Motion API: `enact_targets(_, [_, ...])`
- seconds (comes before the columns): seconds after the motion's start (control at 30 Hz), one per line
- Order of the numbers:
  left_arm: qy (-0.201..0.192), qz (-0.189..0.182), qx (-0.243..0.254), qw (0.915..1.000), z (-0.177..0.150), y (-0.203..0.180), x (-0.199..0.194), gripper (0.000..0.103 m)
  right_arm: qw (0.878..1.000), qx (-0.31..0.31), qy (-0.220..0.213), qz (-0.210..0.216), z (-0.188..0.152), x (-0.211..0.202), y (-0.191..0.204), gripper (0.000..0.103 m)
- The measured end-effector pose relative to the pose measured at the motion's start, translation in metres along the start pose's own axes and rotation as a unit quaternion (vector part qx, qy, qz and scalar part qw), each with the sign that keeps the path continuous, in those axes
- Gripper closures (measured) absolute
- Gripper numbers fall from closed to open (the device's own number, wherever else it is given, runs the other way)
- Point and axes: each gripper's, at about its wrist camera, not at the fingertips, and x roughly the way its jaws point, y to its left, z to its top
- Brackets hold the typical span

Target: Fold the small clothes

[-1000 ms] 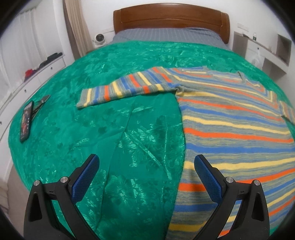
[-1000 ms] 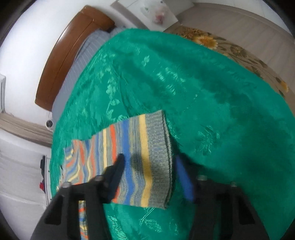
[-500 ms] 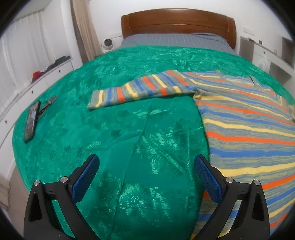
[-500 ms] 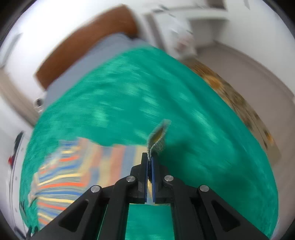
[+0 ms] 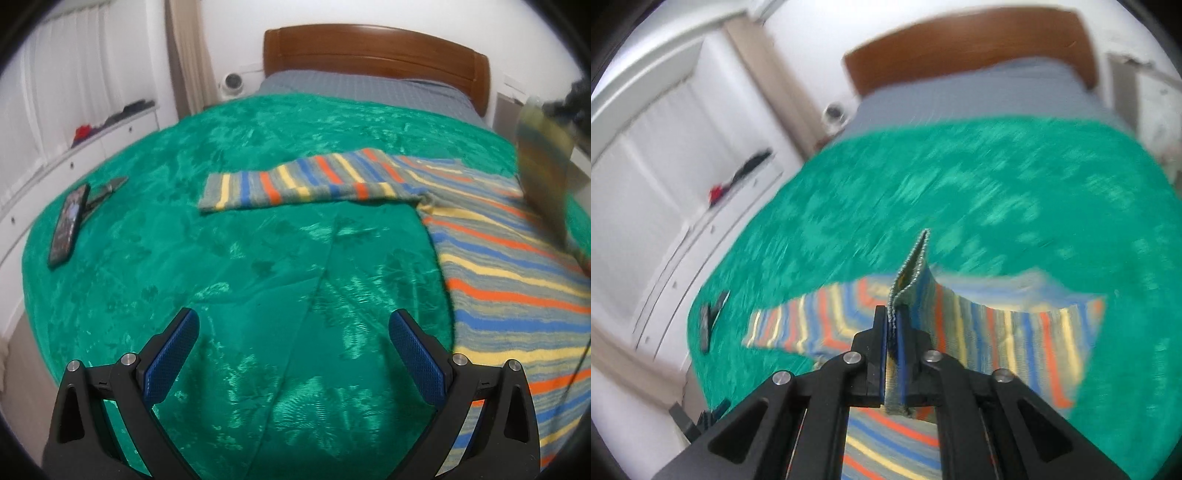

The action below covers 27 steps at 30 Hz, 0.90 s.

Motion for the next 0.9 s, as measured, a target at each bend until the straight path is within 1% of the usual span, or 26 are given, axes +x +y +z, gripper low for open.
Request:
enact_targets(0.03, [0.003, -0.001, -0.005, 1.0, 0.0, 0.002, 0.001, 0.0, 1.0, 0.015, 0.019, 0.018, -0.006, 0.016, 0.0, 0.067])
enact_targets(0.07, [0.005, -0.001, -0.009, 0.9999, 0.0, 0.004, 0.002, 0.0, 0.998, 0.029, 0.029, 0.037, -0.017, 0.024, -0.003, 0.049])
enact_targets(0.1, [0.006, -0.002, -0.014, 0.9999, 0.0, 0.006, 0.002, 0.0, 0.997, 0.04, 0.028, 0.055, -0.023, 0.032, -0.005, 0.046])
enact_targets(0.13, [0.007, -0.003, -0.017, 0.9998, 0.0, 0.007, 0.003, 0.0, 0.997, 0.046, 0.028, 0.058, -0.025, 0.032, -0.01, 0.046])
enact_targets(0.2, [0.008, -0.005, -0.019, 0.9998, 0.001, 0.008, 0.003, 0.0, 0.997, 0.057, 0.027, 0.041, -0.027, 0.03, -0.022, 0.046])
enact_targets(0.27, [0.008, -0.006, -0.019, 0.9998, 0.001, 0.007, 0.004, 0.0, 0.998, 0.053, 0.018, -0.008, -0.036, 0.016, -0.043, 0.046])
enact_targets(0.3, [0.007, -0.007, -0.019, 0.9998, 0.001, 0.007, 0.004, 0.0, 0.998, 0.044, 0.013, -0.042, -0.04, 0.009, -0.054, 0.046])
enact_targets(0.33, [0.006, -0.007, -0.017, 0.9998, 0.001, 0.006, 0.003, 0.0, 0.996, 0.033, 0.01, -0.086, -0.043, -0.002, -0.072, 0.046])
enact_targets(0.37, [0.005, -0.008, -0.015, 0.9998, 0.001, 0.005, 0.002, 0.0, 0.992, 0.022, 0.011, -0.122, -0.048, -0.011, -0.083, 0.046])
enact_targets(0.43, [0.003, -0.007, -0.01, 0.9999, 0.001, 0.002, 0.002, 0.0, 0.983, -0.011, 0.032, -0.179, -0.068, -0.019, -0.1, 0.045])
enact_targets(0.53, [0.007, -0.007, -0.005, 0.9999, 0.0, -0.002, 0.005, 0.0, 0.973, -0.071, 0.081, -0.206, -0.104, -0.011, -0.104, 0.045])
enact_targets(0.6, [0.013, -0.006, -0.001, 0.9999, -0.001, -0.006, 0.008, 0.0, 0.965, -0.101, 0.097, -0.221, -0.124, -0.007, -0.104, 0.045])
enact_targets(0.63, [0.015, -0.004, 0.003, 0.9999, -0.003, -0.008, 0.01, 0.0, 0.962, -0.113, 0.096, -0.23, -0.133, -0.005, -0.104, 0.045])
enact_targets(0.67, [0.017, -0.001, 0.007, 0.9998, -0.004, -0.009, 0.01, 0.0, 0.959, -0.119, 0.089, -0.24, -0.134, -0.002, -0.106, 0.046])
enact_targets(0.7, [0.019, 0.003, 0.012, 0.9998, -0.005, -0.011, 0.011, 0.0, 0.955, -0.122, 0.08, -0.26, -0.136, -0.002, -0.11, 0.047])
enact_targets(0.73, [0.018, 0.006, 0.016, 0.9997, -0.006, -0.012, 0.011, 0.0, 0.945, -0.117, 0.063, -0.3, -0.136, -0.005, -0.119, 0.048])
enact_targets(0.77, [0.015, 0.011, 0.02, 0.9996, -0.007, -0.012, 0.01, 0.0, 0.936, -0.106, 0.051, -0.331, -0.137, -0.006, -0.131, 0.049])
enact_targets(0.8, [0.012, 0.016, 0.023, 0.9995, -0.008, -0.012, 0.008, 0.0, 0.933, -0.081, 0.041, -0.349, -0.138, -0.01, -0.147, 0.049])
enact_targets(0.83, [0.009, 0.019, 0.025, 0.9995, -0.008, -0.012, 0.007, 0.0, 0.932, -0.046, 0.034, -0.359, -0.141, -0.015, -0.165, 0.049])
enact_targets(0.87, [0.007, 0.023, 0.025, 0.9994, -0.008, -0.011, 0.006, 0.0, 0.932, -0.023, 0.031, -0.36, -0.146, -0.02, -0.176, 0.048])
enact_targets(0.9, [0.007, 0.022, 0.023, 0.9995, -0.007, -0.009, 0.006, 0.0, 0.934, -0.004, 0.025, -0.356, -0.153, -0.026, -0.187, 0.043])
